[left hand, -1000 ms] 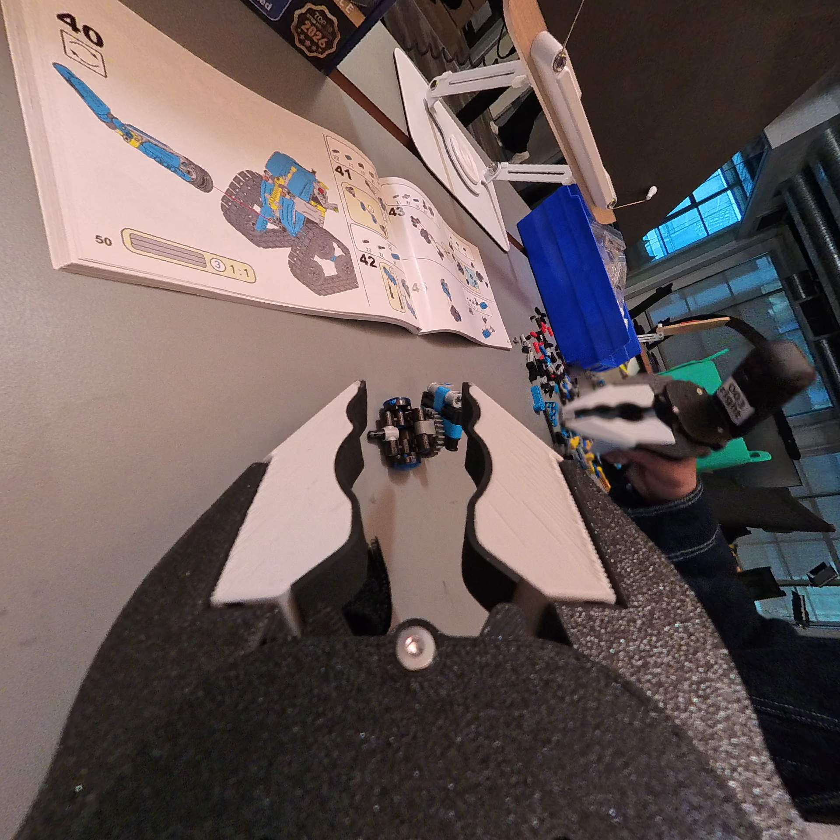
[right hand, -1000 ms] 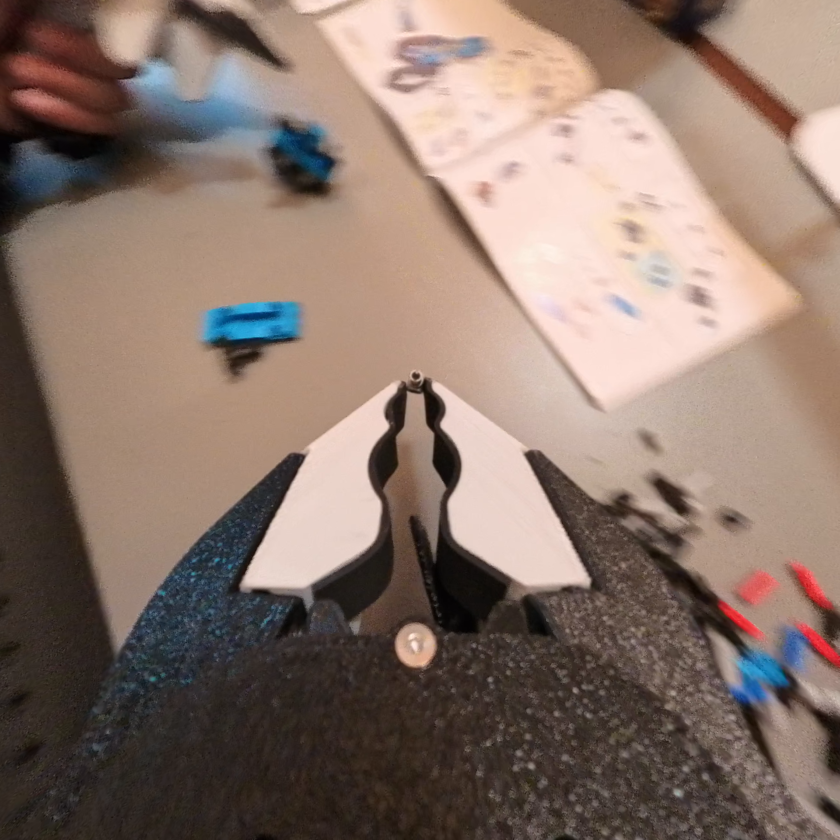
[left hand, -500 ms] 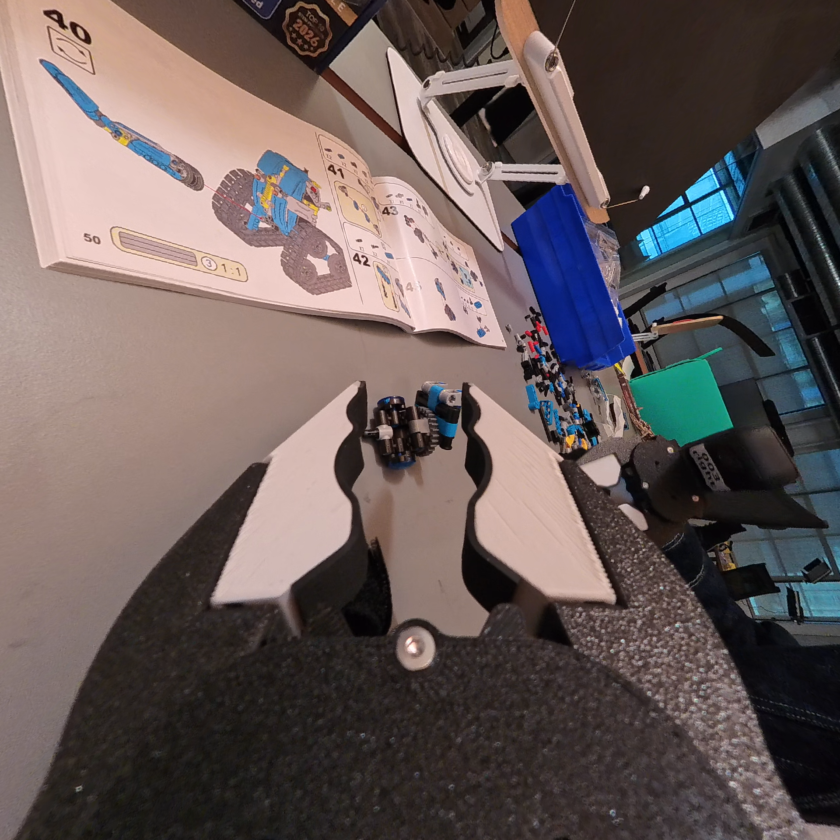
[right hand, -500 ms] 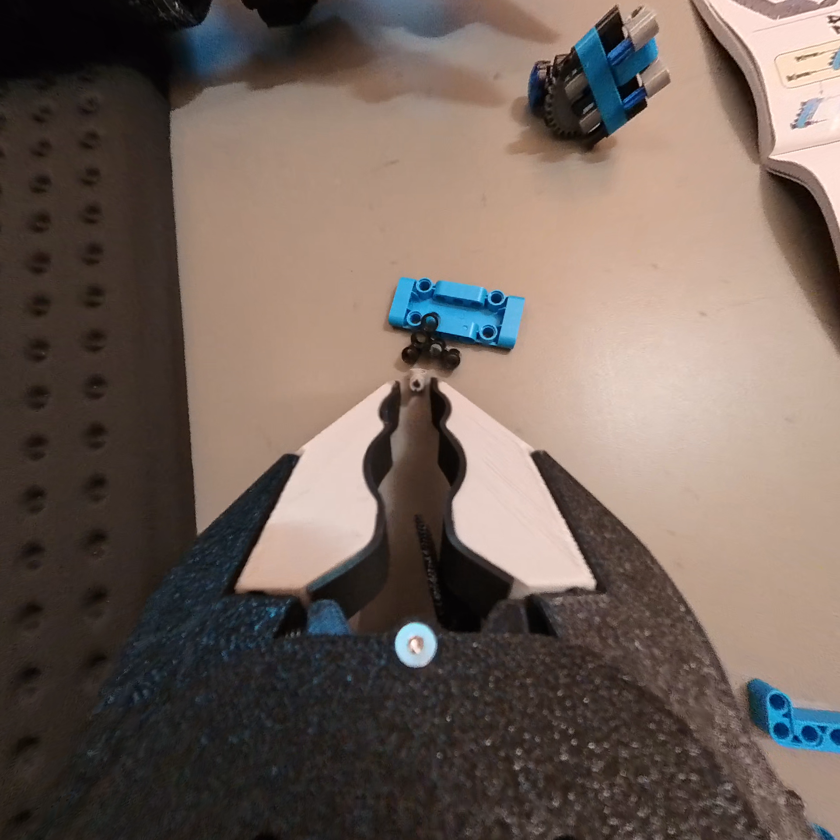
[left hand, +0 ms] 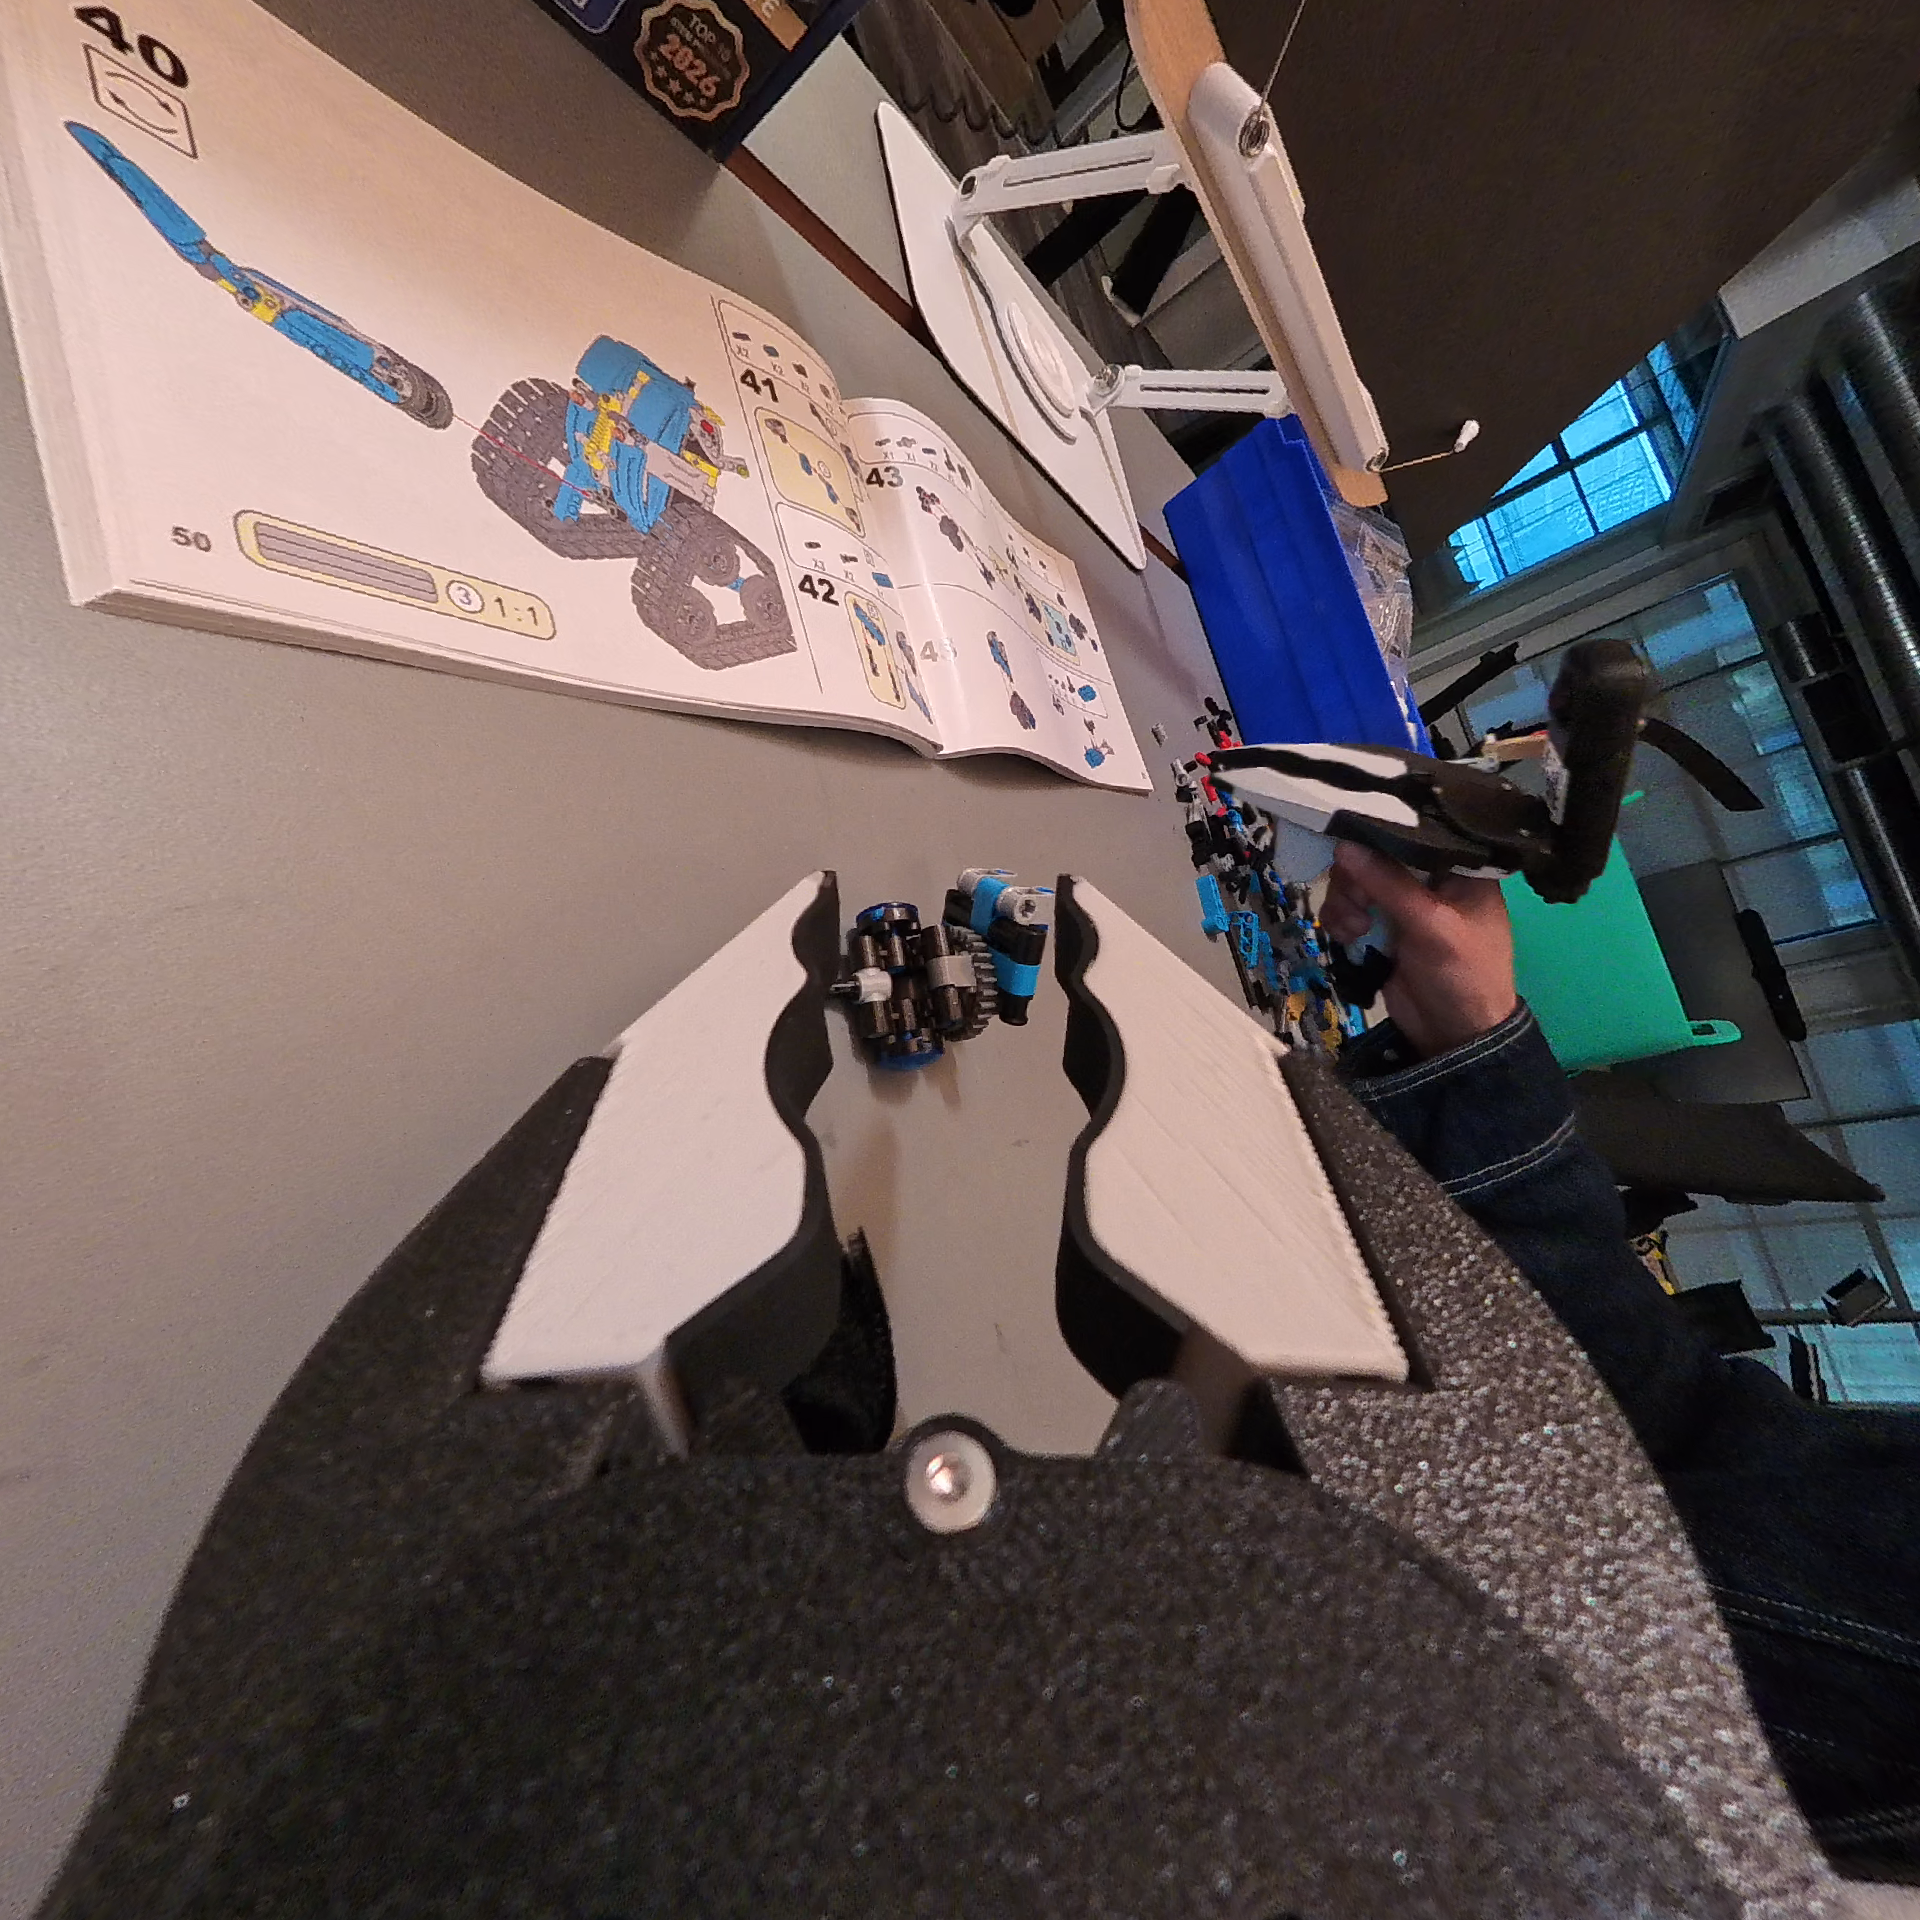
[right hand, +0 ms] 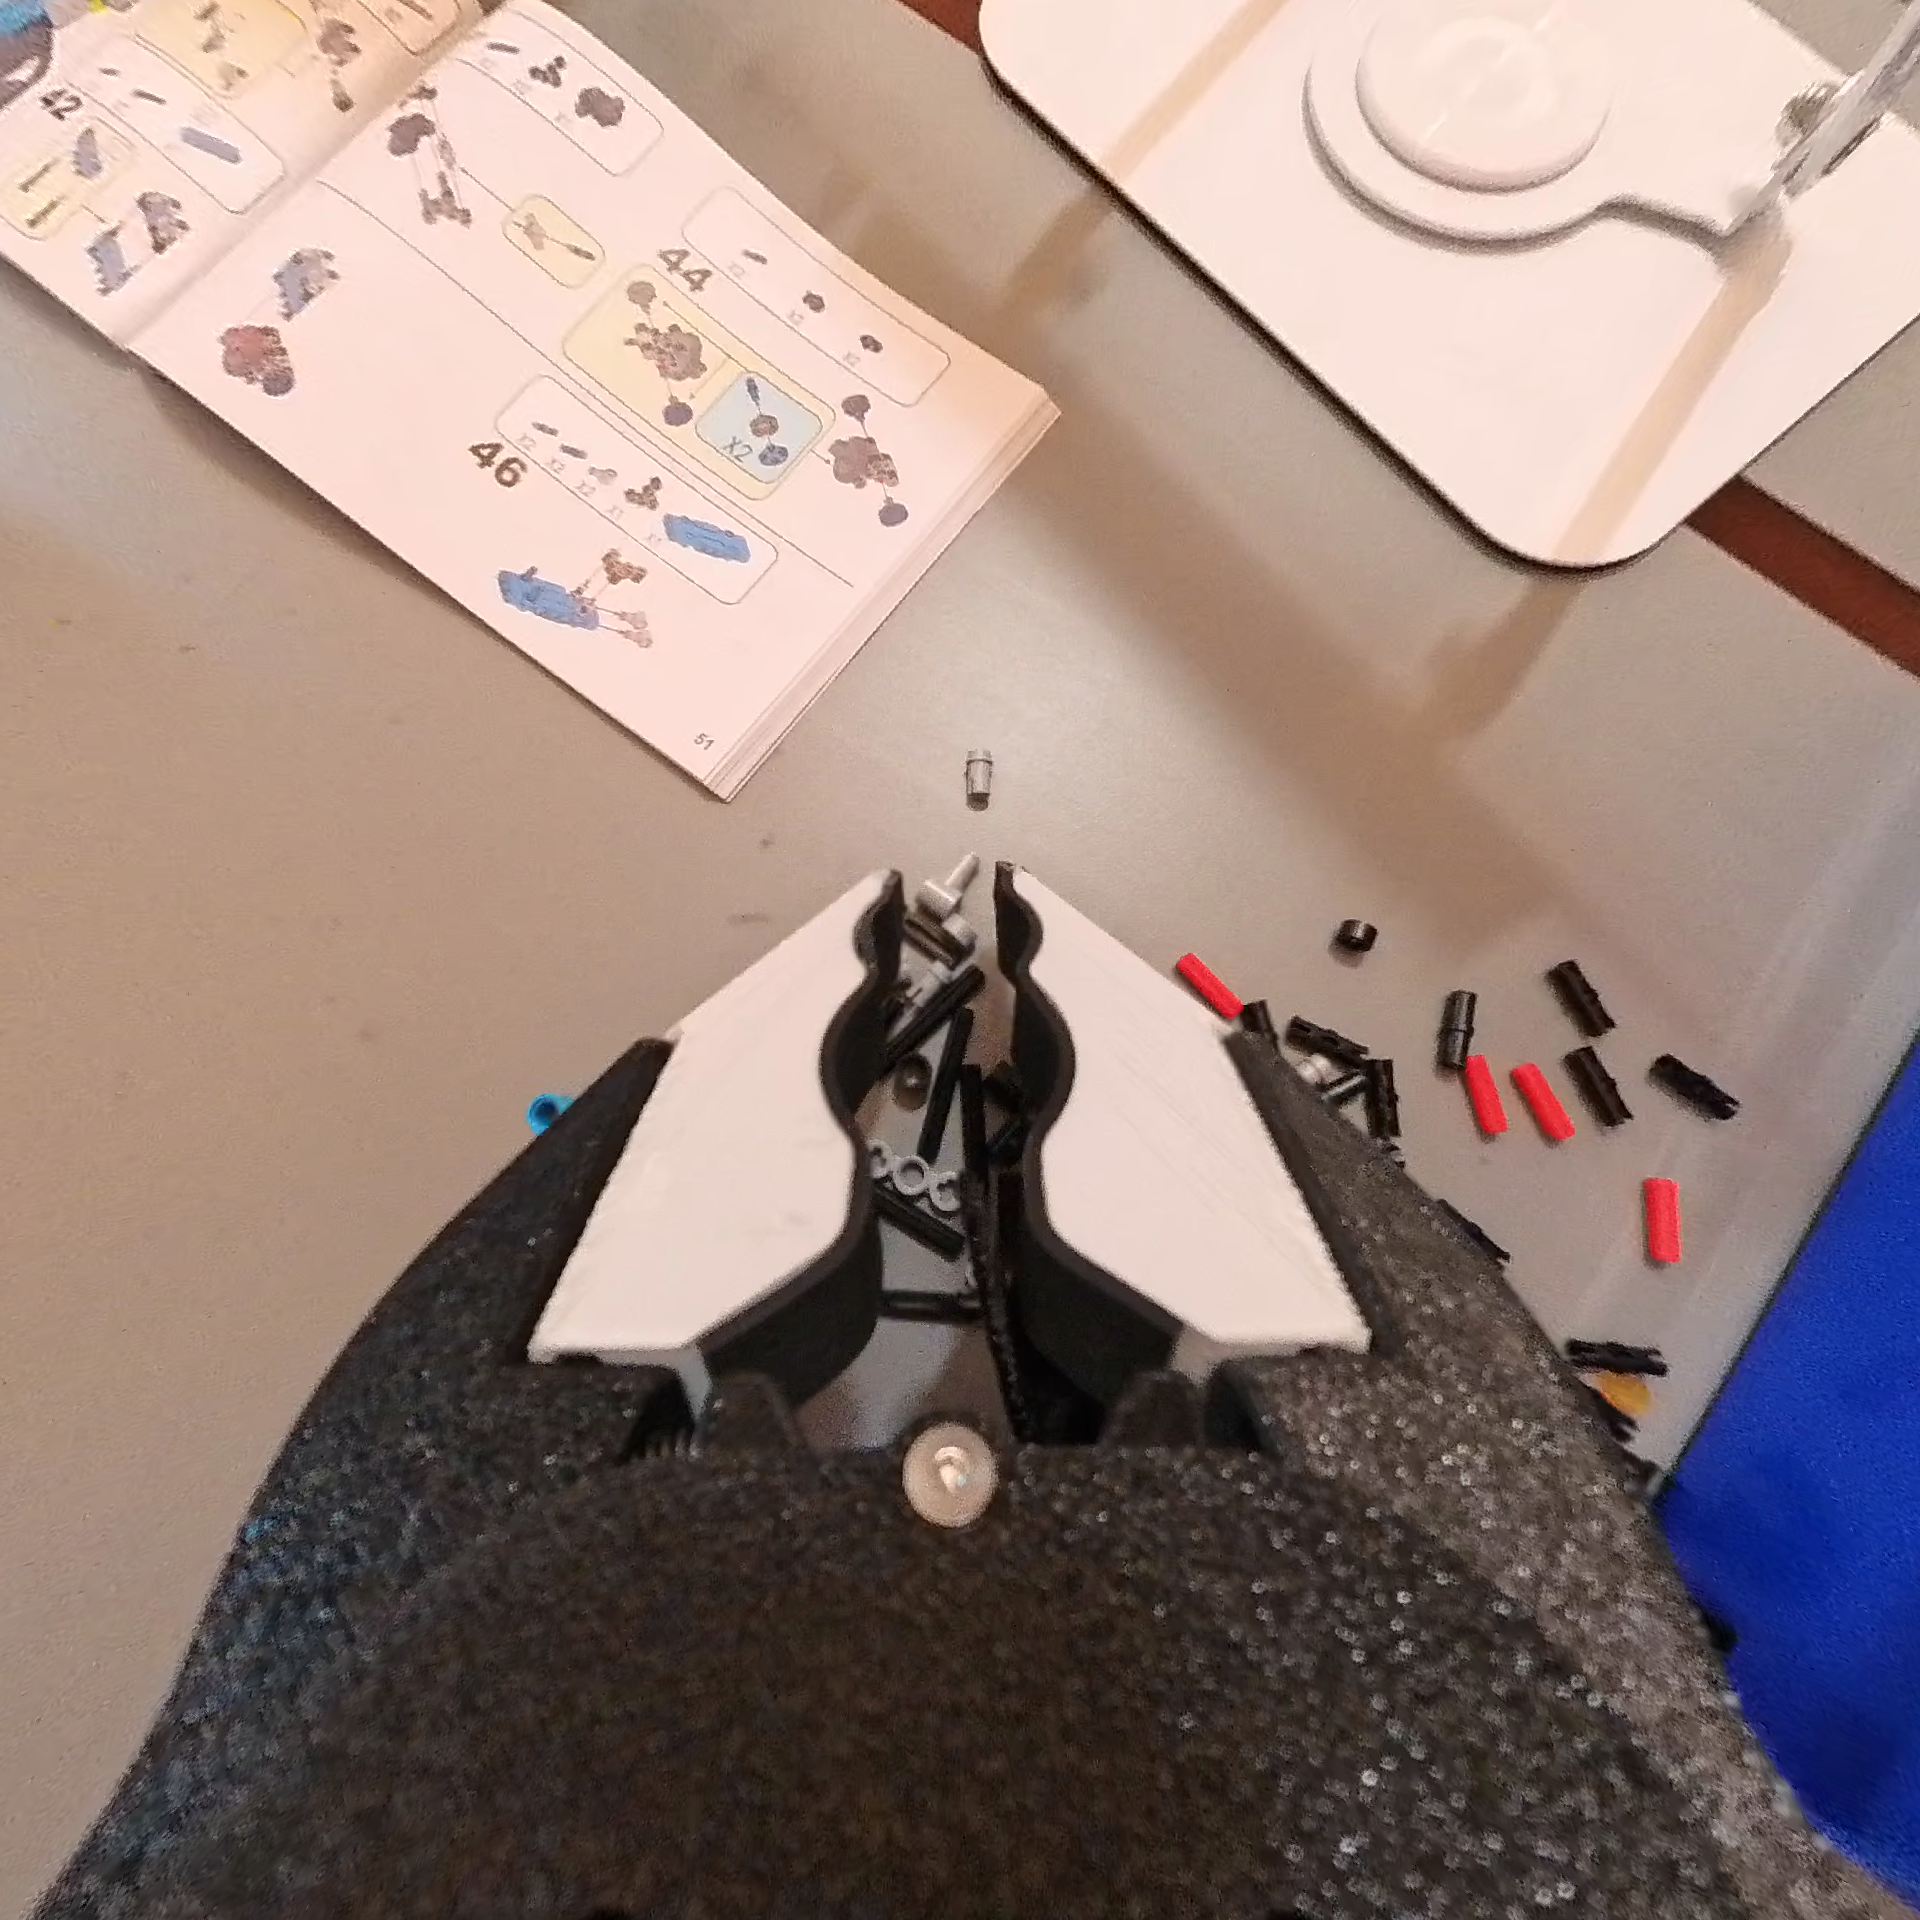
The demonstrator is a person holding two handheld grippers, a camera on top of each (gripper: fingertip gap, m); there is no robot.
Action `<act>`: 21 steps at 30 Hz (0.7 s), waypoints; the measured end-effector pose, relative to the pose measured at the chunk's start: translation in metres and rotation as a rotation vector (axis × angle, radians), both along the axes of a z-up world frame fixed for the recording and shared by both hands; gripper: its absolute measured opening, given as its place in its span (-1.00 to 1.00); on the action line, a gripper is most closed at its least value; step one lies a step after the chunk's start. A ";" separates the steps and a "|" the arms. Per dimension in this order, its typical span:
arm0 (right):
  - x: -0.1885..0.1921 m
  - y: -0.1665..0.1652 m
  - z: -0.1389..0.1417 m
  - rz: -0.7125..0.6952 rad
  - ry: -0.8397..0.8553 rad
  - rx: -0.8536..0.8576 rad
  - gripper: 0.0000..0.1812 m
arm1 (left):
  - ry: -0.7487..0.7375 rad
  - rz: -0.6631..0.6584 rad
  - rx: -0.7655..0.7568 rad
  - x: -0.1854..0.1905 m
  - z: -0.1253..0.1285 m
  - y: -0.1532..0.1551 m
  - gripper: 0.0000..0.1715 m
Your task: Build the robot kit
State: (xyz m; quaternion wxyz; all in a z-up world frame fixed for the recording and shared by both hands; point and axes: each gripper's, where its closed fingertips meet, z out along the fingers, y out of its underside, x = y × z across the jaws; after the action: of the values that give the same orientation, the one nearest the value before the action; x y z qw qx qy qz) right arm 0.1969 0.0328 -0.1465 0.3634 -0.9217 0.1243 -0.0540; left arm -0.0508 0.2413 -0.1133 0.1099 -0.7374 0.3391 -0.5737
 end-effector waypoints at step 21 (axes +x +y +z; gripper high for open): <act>-0.008 0.003 -0.001 -0.006 0.067 0.031 -1.00 | -0.003 0.000 -0.005 0.000 0.000 0.000 -0.52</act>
State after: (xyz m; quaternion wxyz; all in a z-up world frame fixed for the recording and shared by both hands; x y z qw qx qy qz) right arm 0.1892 0.0355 -0.1472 0.3734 -0.9168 0.1402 -0.0223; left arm -0.0509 0.2415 -0.1131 0.1085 -0.7370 0.3372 -0.5756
